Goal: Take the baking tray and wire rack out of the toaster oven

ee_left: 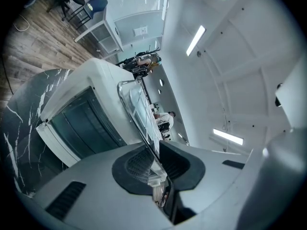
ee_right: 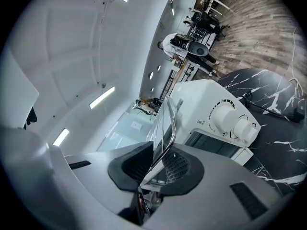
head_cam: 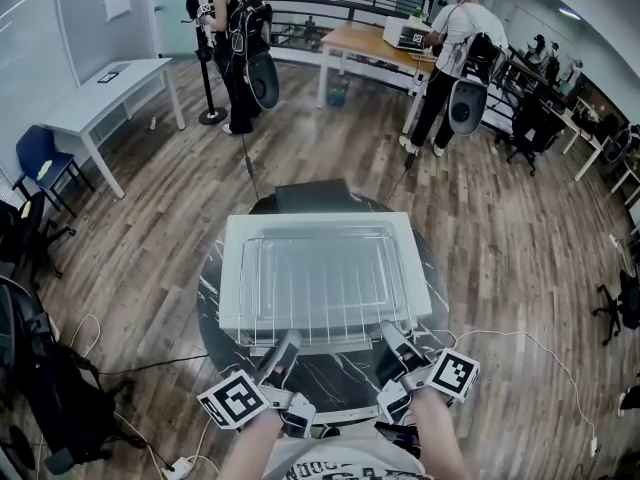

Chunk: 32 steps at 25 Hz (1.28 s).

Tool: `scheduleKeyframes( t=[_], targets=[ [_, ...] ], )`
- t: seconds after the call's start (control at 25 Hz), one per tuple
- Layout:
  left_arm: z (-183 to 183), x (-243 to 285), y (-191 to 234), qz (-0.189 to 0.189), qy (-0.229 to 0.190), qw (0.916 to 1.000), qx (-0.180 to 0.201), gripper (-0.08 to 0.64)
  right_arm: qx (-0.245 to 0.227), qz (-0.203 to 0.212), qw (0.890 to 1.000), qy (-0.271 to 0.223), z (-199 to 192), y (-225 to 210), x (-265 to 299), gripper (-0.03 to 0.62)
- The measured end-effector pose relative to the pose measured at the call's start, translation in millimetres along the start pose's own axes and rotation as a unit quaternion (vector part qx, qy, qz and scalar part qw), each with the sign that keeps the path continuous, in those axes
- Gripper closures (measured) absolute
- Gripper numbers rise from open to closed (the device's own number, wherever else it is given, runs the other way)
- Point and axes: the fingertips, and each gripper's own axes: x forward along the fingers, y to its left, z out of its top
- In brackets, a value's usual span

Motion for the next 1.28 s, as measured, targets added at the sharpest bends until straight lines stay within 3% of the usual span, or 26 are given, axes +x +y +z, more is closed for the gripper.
scheduleKeyframes(
  t=[0.16, 0.2, 0.32, 0.4, 1.28],
  targets=[
    [0.2, 1.3, -5.5, -0.015, 0.005, 0.9996, 0.024, 0.522, -0.035, 0.022, 0.999, 0.002, 1.0, 9.2, 0.4, 0.543],
    [-1.2, 1.2, -6.0, -0.018, 0.008, 0.9995, 0.026, 0.521, -0.043, 0.027, 0.999, 0.003, 0.9, 11.6, 0.2, 0.522],
    [-6.7, 0.0, -5.5, -0.026, 0.015, 0.9994, 0.02, 0.426, -0.07, 0.041, 0.997, 0.005, 0.9, 19.2, -0.2, 0.418],
    [-8.0, -1.6, -5.1, -0.029, 0.015, 0.9992, 0.022, 0.411, -0.082, 0.049, 0.995, 0.005, 1.2, 23.4, -1.0, 0.397],
    [-32.1, -35.6, -10.4, -0.014, 0.023, 0.9989, 0.039, 0.407, -0.066, 0.04, 0.997, -0.007, -11.3, 13.2, -63.5, 0.388]
  ],
)
